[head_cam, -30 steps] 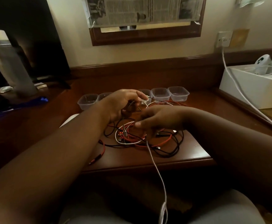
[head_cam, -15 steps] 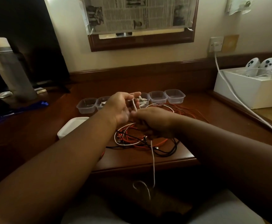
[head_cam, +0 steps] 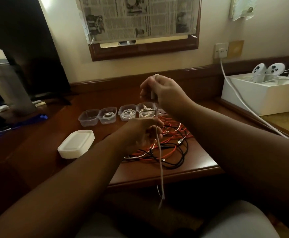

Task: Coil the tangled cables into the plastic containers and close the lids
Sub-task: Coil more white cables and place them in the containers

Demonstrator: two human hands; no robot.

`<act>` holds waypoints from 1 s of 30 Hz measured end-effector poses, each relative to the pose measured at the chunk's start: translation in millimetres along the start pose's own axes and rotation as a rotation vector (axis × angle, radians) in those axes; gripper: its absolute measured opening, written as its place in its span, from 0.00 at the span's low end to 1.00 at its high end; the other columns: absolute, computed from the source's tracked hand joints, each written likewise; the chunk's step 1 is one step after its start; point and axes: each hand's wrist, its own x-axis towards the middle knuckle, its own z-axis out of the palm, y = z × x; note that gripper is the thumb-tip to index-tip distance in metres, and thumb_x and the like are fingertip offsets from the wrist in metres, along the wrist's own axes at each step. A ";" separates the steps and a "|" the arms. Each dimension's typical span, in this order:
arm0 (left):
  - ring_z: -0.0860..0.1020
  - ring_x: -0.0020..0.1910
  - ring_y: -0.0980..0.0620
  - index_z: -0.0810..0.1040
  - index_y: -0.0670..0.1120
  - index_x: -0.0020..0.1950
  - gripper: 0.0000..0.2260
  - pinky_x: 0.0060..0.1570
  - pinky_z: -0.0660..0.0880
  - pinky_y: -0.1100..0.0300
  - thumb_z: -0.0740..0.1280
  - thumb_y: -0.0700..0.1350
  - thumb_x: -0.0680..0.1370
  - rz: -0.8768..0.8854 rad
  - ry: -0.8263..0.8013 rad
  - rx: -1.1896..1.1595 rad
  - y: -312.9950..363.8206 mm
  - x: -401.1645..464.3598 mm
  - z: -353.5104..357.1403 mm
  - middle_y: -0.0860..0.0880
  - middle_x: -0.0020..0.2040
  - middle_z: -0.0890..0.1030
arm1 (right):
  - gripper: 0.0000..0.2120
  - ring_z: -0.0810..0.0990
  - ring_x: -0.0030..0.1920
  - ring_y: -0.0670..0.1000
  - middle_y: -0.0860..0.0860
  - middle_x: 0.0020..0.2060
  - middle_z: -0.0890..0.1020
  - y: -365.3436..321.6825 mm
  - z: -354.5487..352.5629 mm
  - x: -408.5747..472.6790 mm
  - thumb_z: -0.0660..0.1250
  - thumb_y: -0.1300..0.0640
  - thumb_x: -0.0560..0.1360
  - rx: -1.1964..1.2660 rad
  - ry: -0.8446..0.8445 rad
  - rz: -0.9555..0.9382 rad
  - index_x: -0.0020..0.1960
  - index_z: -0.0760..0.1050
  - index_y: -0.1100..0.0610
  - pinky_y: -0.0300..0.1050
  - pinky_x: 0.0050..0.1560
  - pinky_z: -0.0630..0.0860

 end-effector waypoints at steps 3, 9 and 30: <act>0.76 0.33 0.50 0.79 0.43 0.51 0.08 0.41 0.77 0.52 0.61 0.44 0.82 0.040 -0.043 0.058 0.0 -5.0 -1.6 0.48 0.33 0.74 | 0.06 0.80 0.47 0.46 0.45 0.49 0.80 11.7 -12.9 1.6 0.63 0.59 0.80 -0.836 -0.136 -0.321 0.53 0.77 0.53 0.41 0.46 0.78; 0.70 0.25 0.59 0.81 0.47 0.54 0.06 0.27 0.67 0.65 0.65 0.44 0.81 0.208 0.109 0.625 13.5 -8.1 -22.2 0.51 0.32 0.75 | 0.09 0.70 0.36 0.43 0.44 0.38 0.71 20.4 -23.5 -4.8 0.56 0.53 0.84 -1.262 -0.425 -0.016 0.46 0.70 0.51 0.38 0.35 0.64; 0.64 0.23 0.56 0.81 0.47 0.52 0.05 0.24 0.59 0.64 0.66 0.46 0.80 0.244 0.170 0.274 -0.2 -3.5 -11.8 0.54 0.27 0.70 | 0.11 0.77 0.53 0.51 0.53 0.56 0.78 16.0 -18.6 0.3 0.60 0.55 0.82 -1.378 -0.268 -0.249 0.62 0.73 0.57 0.40 0.44 0.65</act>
